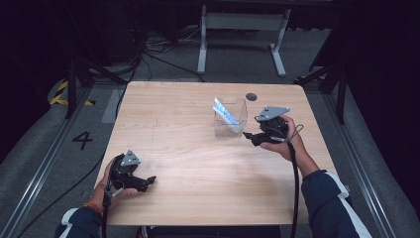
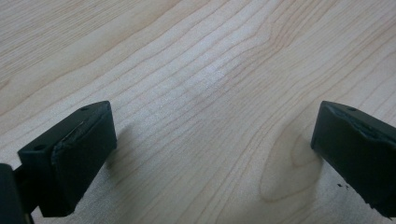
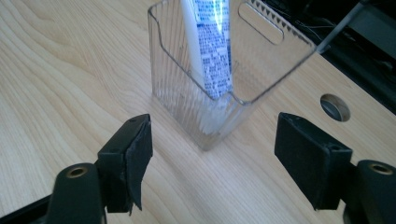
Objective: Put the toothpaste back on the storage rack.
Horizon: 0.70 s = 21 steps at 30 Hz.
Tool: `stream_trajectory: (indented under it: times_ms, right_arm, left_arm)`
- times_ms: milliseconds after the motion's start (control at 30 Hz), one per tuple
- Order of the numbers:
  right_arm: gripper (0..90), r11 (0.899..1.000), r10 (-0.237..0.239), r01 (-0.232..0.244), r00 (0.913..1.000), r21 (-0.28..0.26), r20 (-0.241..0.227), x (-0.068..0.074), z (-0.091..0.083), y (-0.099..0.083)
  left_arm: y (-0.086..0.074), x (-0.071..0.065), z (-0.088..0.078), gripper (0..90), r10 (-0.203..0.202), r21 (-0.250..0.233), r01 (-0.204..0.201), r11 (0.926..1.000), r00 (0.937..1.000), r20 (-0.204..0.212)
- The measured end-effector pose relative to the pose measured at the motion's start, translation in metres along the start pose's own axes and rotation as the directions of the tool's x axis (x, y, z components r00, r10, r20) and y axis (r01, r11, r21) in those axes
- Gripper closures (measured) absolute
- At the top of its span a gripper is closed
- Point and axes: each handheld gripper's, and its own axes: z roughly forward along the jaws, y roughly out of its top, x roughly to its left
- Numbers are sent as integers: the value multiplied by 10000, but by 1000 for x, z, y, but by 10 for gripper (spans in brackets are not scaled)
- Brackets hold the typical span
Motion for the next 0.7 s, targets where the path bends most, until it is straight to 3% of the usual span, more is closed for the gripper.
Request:
stream_trajectory:
  times_ms: [300, 700]
  right_arm:
    - [282, 9992, -69, 63, 9999, 403, 153, 0, -9, -21]
    - [268, 9987, 53, -73, 9992, 506, 395, 1, -22, -51]
  left_arm:
    - [1, 1, 0, 3, 120, 39, -120, 9999, 9999, 65]
    - [1, 2, 1, 3, 167, -50, -166, 9998, 9998, 83]
